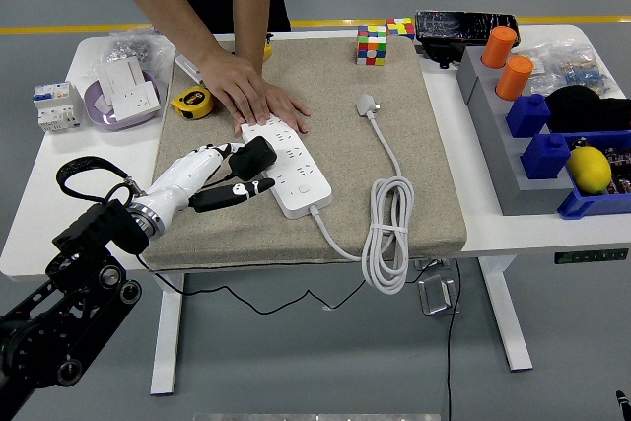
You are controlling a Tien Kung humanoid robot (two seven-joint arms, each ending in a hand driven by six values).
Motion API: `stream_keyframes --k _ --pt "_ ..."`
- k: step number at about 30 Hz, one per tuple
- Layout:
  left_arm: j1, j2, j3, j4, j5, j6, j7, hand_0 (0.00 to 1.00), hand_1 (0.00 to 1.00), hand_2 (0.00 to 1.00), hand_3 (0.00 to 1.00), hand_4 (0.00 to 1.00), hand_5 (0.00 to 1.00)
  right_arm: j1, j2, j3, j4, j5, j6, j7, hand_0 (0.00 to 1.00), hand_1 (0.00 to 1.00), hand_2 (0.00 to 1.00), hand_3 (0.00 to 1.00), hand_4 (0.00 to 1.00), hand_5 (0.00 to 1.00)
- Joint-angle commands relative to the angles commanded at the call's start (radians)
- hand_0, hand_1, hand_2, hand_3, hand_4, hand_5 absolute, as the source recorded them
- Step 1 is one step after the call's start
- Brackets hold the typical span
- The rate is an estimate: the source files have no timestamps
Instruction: Pick up the plug,place it near the board,insert it into the board,press the button
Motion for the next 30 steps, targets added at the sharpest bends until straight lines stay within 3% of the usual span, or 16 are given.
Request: stream_keyframes --k 30 --pt "-0.075 -0.002 0.074 0.125 -0.011 0.034 -0.048 0.998 0.962 0.909 0.885 0.998 0.998 -0.009 -0.001 -0.01 0.0 0.002 0.0 -0.001 0.946 0.873 0.812 0.811 0.998 0.998"
